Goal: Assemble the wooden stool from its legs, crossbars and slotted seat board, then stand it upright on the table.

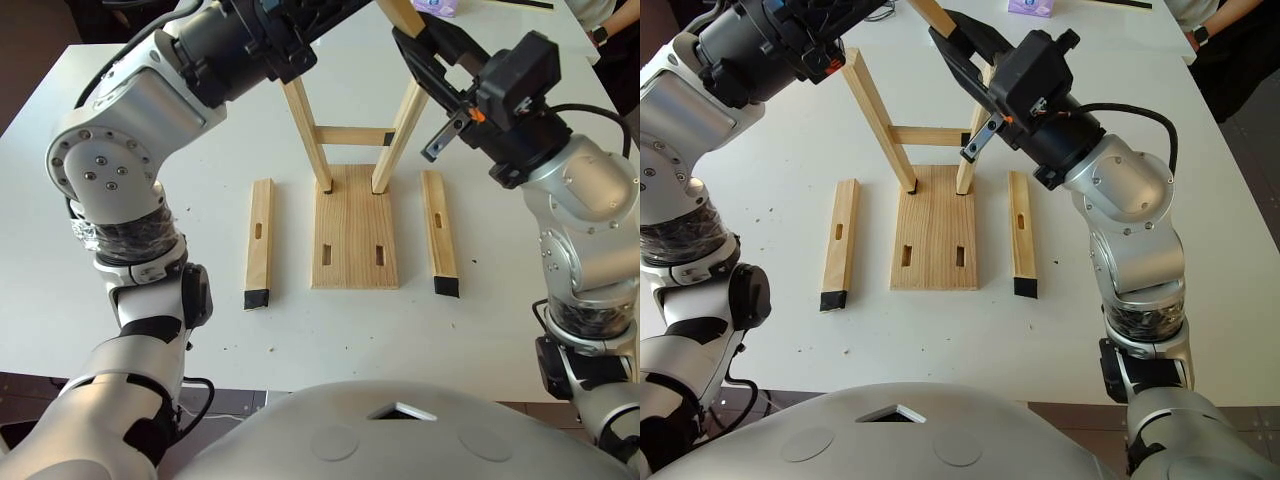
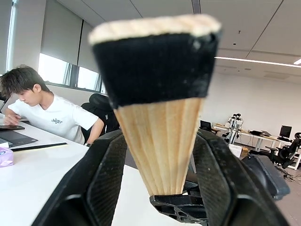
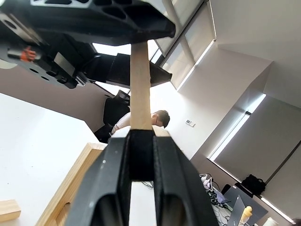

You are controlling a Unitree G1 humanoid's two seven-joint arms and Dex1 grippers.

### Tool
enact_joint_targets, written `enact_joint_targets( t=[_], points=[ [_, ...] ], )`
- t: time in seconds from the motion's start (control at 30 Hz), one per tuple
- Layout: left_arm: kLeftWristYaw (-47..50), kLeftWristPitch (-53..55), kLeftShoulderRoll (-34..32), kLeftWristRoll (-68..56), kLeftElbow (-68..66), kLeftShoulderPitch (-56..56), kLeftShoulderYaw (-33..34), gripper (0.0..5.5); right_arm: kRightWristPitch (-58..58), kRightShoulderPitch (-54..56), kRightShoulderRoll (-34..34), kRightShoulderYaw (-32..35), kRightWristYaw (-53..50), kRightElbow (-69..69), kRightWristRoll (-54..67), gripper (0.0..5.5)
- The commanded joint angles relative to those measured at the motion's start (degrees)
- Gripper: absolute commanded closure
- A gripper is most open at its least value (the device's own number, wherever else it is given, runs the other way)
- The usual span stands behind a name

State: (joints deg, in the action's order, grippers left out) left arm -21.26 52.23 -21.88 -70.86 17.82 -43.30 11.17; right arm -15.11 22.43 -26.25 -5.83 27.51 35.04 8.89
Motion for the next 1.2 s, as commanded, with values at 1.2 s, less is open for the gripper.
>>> enact_joint_targets(
  t=[1.2],
  points=[
    [-5.0,1.4,-4.3,-2.9,0.5,1.1,-0.3,4.18,4.8,-2.4,-2.8,0.4,3.6,-1.7,-4.8,5.08]
  ],
)
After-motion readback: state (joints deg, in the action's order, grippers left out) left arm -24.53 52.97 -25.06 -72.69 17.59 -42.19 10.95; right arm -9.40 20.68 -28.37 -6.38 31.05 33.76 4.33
